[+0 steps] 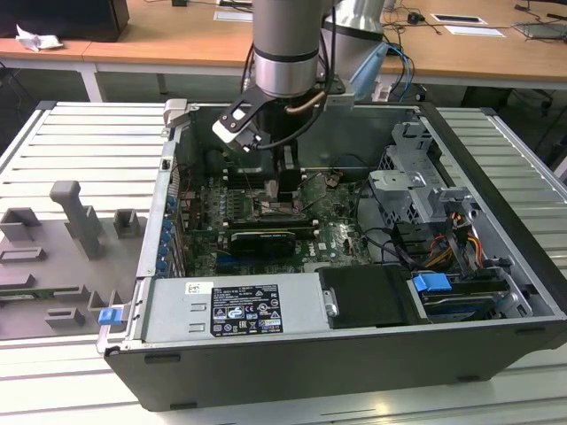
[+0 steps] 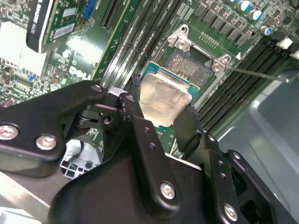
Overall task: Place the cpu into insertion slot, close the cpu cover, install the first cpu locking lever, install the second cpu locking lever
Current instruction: 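Place the cpu into insertion slot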
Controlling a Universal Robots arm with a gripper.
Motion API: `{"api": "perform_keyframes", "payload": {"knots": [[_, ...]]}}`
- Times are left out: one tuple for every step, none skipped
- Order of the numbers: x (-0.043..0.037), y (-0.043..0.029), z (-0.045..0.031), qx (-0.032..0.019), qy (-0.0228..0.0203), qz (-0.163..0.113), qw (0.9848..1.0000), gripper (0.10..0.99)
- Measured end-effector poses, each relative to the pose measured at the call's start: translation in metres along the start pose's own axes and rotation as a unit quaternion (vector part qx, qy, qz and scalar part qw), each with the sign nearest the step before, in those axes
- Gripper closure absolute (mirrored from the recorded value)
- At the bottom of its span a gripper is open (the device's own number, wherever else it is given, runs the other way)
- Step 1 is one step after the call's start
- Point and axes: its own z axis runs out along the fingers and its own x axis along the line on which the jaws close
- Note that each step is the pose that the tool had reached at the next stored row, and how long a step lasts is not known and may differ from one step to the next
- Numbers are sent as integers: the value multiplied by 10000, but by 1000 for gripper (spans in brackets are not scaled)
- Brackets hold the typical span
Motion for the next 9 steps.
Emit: {"api": "perform_keyframes", "payload": {"knots": [[1,-10,16,-2,0,0,10000,557],[3,-23,46,-3,1,0,10000,557],[8,-30,75,-2,5,-4,10000,557],[17,-32,100,-2,11,-7,10000,557],[36,-34,135,-3,12,-7,10000,557],[49,-36,160,-3,13,-7,10000,557],[63,-37,177,-2,12,-7,10000,557],[81,-38,193,-2,11,-7,10000,557],[98,-38,206,-2,12,-7,10000,557]]}}
